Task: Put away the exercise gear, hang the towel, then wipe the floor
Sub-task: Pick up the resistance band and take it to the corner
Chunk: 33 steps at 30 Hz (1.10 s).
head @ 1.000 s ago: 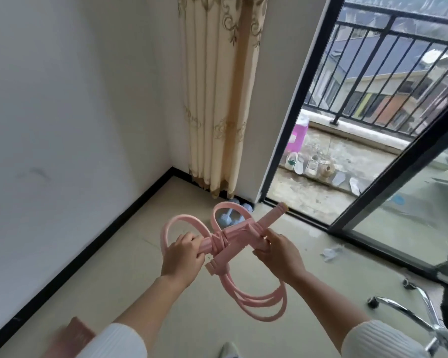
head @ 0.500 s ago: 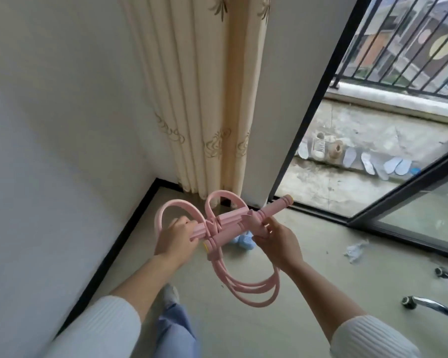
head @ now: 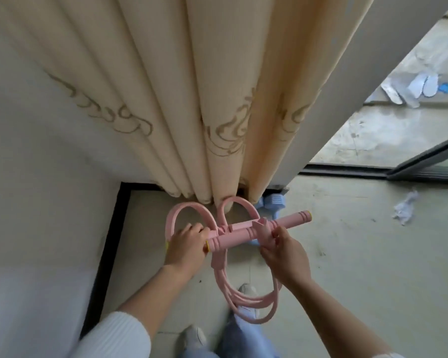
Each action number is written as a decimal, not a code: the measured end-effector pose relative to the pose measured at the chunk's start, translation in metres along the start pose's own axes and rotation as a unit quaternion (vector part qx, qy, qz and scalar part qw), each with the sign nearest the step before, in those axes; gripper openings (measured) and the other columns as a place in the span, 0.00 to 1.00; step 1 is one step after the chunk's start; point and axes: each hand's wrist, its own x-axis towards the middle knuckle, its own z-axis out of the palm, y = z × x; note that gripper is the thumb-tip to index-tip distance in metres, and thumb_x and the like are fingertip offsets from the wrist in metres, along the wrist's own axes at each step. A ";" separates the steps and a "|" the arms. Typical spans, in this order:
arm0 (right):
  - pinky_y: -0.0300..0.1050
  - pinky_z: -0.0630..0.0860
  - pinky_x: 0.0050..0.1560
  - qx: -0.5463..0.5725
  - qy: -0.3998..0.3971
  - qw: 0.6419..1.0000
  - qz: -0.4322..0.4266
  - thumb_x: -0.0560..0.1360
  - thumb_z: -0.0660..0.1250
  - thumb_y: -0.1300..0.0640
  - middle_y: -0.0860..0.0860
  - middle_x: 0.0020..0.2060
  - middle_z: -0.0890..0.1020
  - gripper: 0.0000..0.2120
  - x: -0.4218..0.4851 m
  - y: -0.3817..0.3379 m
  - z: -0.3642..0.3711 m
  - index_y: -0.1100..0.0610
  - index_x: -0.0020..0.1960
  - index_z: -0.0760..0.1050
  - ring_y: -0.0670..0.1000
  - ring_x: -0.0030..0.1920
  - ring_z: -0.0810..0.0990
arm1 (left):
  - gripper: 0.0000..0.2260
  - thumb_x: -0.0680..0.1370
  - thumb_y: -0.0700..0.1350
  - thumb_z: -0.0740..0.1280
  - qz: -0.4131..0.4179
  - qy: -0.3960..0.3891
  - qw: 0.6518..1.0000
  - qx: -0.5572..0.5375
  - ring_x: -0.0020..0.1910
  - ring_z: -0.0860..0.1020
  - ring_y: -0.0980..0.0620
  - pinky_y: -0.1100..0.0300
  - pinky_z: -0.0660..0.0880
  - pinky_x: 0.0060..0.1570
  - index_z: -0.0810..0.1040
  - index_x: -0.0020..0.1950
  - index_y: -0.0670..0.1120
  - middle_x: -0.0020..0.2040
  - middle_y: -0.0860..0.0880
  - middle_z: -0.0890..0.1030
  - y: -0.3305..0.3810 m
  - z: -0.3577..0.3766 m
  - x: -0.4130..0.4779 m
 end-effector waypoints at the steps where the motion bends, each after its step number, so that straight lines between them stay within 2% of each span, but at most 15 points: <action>1: 0.47 0.76 0.37 -0.002 -0.006 1.000 0.003 0.74 0.68 0.51 0.51 0.44 0.83 0.16 0.020 0.009 0.024 0.51 0.58 0.68 0.53 0.41 0.81 | 0.15 0.77 0.42 0.61 0.002 -0.007 1.000 -0.004 0.58 0.73 0.48 0.56 0.69 0.56 0.74 0.63 0.48 0.60 0.49 0.77 -0.009 0.029 0.016; 6: 0.50 0.77 0.40 0.002 -0.024 1.000 0.011 0.72 0.68 0.51 0.54 0.43 0.83 0.15 0.099 0.061 0.135 0.53 0.55 0.70 0.57 0.43 0.81 | 0.14 0.77 0.42 0.61 0.041 0.006 0.999 -0.029 0.56 0.74 0.48 0.57 0.70 0.54 0.76 0.62 0.51 0.57 0.50 0.78 -0.061 0.153 0.091; 10: 0.46 0.67 0.37 -0.003 -0.005 1.000 -0.026 0.70 0.69 0.51 0.53 0.42 0.82 0.14 0.156 0.095 0.205 0.53 0.52 0.69 0.58 0.45 0.79 | 0.14 0.75 0.44 0.63 0.102 -0.013 0.992 -0.067 0.54 0.75 0.48 0.57 0.71 0.52 0.78 0.59 0.55 0.56 0.51 0.80 -0.101 0.233 0.152; 12: 0.46 0.65 0.37 -0.005 0.018 0.999 -0.045 0.69 0.69 0.51 0.52 0.42 0.81 0.14 0.177 0.109 0.229 0.50 0.48 0.65 0.58 0.45 0.78 | 0.14 0.74 0.46 0.65 0.136 -0.017 0.987 -0.082 0.55 0.76 0.49 0.57 0.72 0.54 0.79 0.57 0.58 0.56 0.53 0.81 -0.117 0.270 0.178; 15: 0.47 0.65 0.37 0.000 0.047 0.997 -0.059 0.68 0.68 0.52 0.49 0.42 0.80 0.13 0.198 0.128 0.255 0.51 0.48 0.65 0.57 0.45 0.77 | 0.12 0.72 0.52 0.63 0.176 0.038 0.984 0.008 0.54 0.79 0.53 0.56 0.63 0.62 0.81 0.53 0.59 0.53 0.56 0.82 -0.135 0.300 0.216; 17: 0.46 0.64 0.37 -0.006 0.054 0.996 -0.072 0.68 0.68 0.53 0.49 0.43 0.80 0.15 0.204 0.137 0.269 0.53 0.51 0.67 0.56 0.46 0.78 | 0.15 0.69 0.52 0.61 0.166 0.088 0.982 0.017 0.49 0.81 0.50 0.55 0.60 0.60 0.83 0.50 0.55 0.48 0.54 0.84 -0.142 0.311 0.233; 21: 0.47 0.66 0.36 0.005 0.051 0.996 -0.074 0.68 0.68 0.53 0.50 0.42 0.81 0.13 0.207 0.141 0.290 0.54 0.47 0.66 0.56 0.46 0.78 | 0.21 0.69 0.38 0.64 0.100 0.111 0.983 -0.102 0.60 0.77 0.44 0.54 0.69 0.63 0.78 0.62 0.47 0.61 0.46 0.79 -0.138 0.350 0.235; 24: 0.46 0.66 0.36 -0.001 0.041 0.996 -0.083 0.68 0.68 0.53 0.51 0.41 0.81 0.14 0.208 0.138 0.297 0.53 0.46 0.64 0.56 0.44 0.79 | 0.19 0.72 0.31 0.63 -0.013 0.111 0.970 -0.216 0.61 0.76 0.43 0.56 0.70 0.61 0.77 0.63 0.41 0.63 0.42 0.77 -0.139 0.375 0.209; 26: 0.45 0.66 0.35 -0.003 0.036 0.996 -0.086 0.70 0.69 0.53 0.51 0.42 0.80 0.15 0.211 0.132 0.299 0.52 0.46 0.62 0.55 0.42 0.78 | 0.14 0.77 0.37 0.61 -0.134 0.074 0.927 -0.342 0.59 0.77 0.43 0.55 0.70 0.59 0.78 0.61 0.41 0.61 0.41 0.78 -0.141 0.382 0.193; 27: 0.45 0.65 0.35 -0.002 0.034 0.996 -0.081 0.70 0.69 0.52 0.51 0.42 0.80 0.15 0.213 0.128 0.300 0.52 0.46 0.61 0.55 0.41 0.77 | 0.12 0.78 0.41 0.61 -0.200 0.055 0.876 -0.435 0.56 0.78 0.42 0.53 0.73 0.58 0.79 0.58 0.43 0.59 0.40 0.80 -0.139 0.381 0.188; 28: 0.45 0.66 0.36 0.003 0.032 0.997 -0.072 0.71 0.69 0.52 0.52 0.42 0.79 0.15 0.217 0.122 0.300 0.52 0.46 0.61 0.54 0.40 0.76 | 0.11 0.79 0.45 0.60 -0.259 0.043 0.804 -0.533 0.52 0.80 0.42 0.50 0.75 0.55 0.80 0.55 0.44 0.55 0.40 0.81 -0.135 0.377 0.185; 30: 0.45 0.67 0.37 0.020 0.034 0.998 -0.056 0.72 0.68 0.51 0.54 0.45 0.79 0.14 0.227 0.111 0.304 0.53 0.49 0.63 0.56 0.41 0.77 | 0.14 0.80 0.51 0.58 -0.317 0.007 0.668 -0.673 0.47 0.80 0.43 0.50 0.77 0.47 0.79 0.52 0.44 0.49 0.41 0.82 -0.126 0.361 0.186; 31: 0.45 0.68 0.37 0.028 0.042 0.997 -0.053 0.73 0.67 0.51 0.56 0.47 0.79 0.14 0.234 0.107 0.306 0.54 0.50 0.64 0.57 0.43 0.78 | 0.15 0.81 0.52 0.57 -0.310 -0.003 0.638 -0.705 0.48 0.80 0.43 0.51 0.77 0.45 0.78 0.52 0.44 0.49 0.42 0.82 -0.122 0.352 0.188; 32: 0.45 0.68 0.38 0.035 0.053 0.997 -0.053 0.73 0.67 0.51 0.57 0.50 0.79 0.15 0.242 0.104 0.308 0.56 0.53 0.65 0.59 0.45 0.78 | 0.14 0.81 0.52 0.56 -0.298 -0.003 0.624 -0.723 0.49 0.80 0.44 0.52 0.77 0.45 0.77 0.52 0.45 0.50 0.43 0.81 -0.119 0.345 0.191; 33: 0.46 0.68 0.40 0.042 0.061 0.996 -0.055 0.73 0.67 0.52 0.59 0.53 0.78 0.16 0.249 0.102 0.309 0.58 0.55 0.66 0.60 0.49 0.78 | 0.13 0.82 0.51 0.56 -0.285 0.010 0.625 -0.727 0.50 0.80 0.45 0.53 0.76 0.46 0.76 0.54 0.45 0.53 0.43 0.81 -0.114 0.341 0.194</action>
